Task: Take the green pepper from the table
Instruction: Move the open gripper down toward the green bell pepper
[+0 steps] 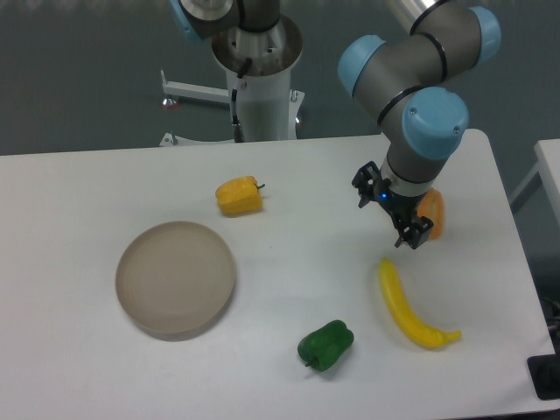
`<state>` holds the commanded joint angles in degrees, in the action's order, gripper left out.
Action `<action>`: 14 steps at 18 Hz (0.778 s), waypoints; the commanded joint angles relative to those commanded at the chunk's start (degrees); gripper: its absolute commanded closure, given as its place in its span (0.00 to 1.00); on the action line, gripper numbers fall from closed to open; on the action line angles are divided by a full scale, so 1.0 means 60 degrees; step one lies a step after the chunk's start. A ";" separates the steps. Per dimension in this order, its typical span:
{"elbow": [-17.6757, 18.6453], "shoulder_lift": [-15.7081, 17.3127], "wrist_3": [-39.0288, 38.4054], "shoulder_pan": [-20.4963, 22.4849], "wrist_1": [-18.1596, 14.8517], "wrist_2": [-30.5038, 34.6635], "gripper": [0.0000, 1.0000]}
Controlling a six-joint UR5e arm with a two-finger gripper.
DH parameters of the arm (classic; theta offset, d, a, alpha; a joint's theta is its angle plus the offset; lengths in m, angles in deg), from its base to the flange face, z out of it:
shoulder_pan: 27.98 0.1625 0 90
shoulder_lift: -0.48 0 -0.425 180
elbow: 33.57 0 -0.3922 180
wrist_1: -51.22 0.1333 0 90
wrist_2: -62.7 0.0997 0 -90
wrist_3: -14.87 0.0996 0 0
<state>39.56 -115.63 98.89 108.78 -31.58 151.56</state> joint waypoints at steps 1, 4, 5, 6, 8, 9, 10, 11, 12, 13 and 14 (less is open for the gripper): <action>0.0000 0.0015 0.0015 0.0015 0.0000 0.0000 0.00; -0.0029 0.0015 -0.0087 0.0015 0.0014 -0.0132 0.00; -0.0044 0.0029 -0.0117 0.0073 0.0015 -0.0277 0.00; -0.0073 0.0044 -0.0131 0.0102 0.0015 -0.0554 0.00; -0.0102 -0.0029 -0.0757 0.0219 0.0174 -0.1227 0.00; -0.0117 -0.0145 -0.1573 0.0133 0.0625 -0.1448 0.00; -0.0117 -0.0364 -0.2017 0.0030 0.1036 -0.1494 0.00; -0.0204 -0.0598 -0.2369 -0.0188 0.1402 -0.1523 0.00; -0.0365 -0.0847 -0.2677 -0.0437 0.1595 -0.1524 0.00; -0.0569 -0.1096 -0.2840 -0.0584 0.1640 -0.1524 0.00; -0.0919 -0.1418 -0.2870 -0.0731 0.1655 -0.1538 0.00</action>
<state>34.04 -124.13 81.67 104.40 -21.65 142.33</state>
